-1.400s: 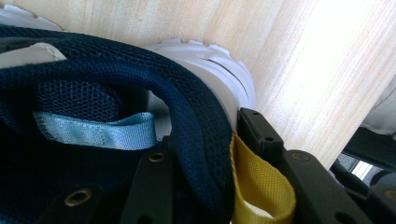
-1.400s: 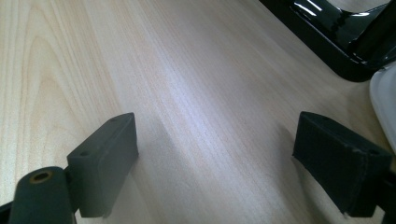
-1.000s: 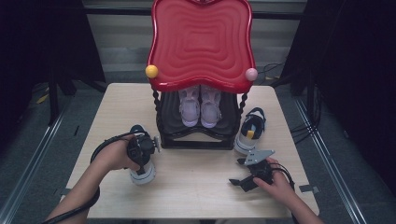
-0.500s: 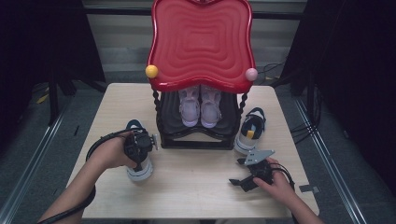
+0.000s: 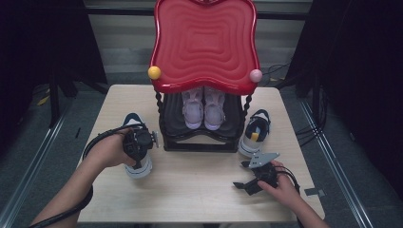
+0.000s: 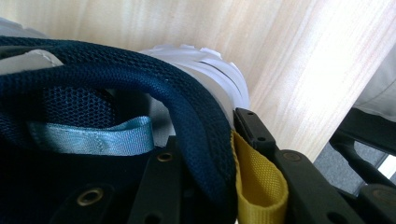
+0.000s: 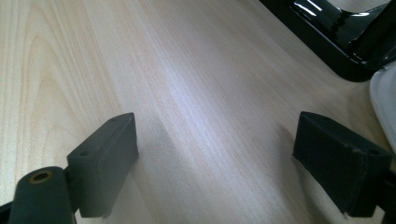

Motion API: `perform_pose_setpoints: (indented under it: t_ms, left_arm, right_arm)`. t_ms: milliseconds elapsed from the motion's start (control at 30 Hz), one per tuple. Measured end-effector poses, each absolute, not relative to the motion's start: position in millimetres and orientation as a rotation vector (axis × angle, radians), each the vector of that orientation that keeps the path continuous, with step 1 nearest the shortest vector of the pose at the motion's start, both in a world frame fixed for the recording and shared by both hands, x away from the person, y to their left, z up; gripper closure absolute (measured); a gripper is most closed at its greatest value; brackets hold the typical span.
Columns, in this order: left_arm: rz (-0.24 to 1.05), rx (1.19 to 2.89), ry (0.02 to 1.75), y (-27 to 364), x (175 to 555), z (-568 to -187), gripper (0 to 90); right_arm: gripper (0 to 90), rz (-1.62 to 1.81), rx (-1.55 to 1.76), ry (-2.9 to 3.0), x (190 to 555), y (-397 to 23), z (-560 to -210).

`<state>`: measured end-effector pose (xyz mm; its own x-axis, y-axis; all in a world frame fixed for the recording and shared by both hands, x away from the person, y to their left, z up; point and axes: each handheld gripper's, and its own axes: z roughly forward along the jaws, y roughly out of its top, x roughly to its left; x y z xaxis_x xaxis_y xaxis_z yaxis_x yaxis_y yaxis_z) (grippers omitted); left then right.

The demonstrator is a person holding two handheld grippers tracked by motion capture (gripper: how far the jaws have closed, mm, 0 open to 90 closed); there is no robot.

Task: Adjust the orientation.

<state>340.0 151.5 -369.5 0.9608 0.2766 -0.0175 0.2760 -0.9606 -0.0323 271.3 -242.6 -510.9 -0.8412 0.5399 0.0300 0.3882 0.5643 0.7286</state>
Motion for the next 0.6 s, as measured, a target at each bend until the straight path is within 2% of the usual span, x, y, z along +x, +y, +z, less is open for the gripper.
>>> perform_pose_setpoints:
  t_ms: [600]
  left_arm:
    - [-0.037,-3.097,-0.494,150.3,345.3,-321.1,75.8]
  right_arm:
    - [12.8,1.140,0.780,2.602,271.4,-242.7,-510.8]
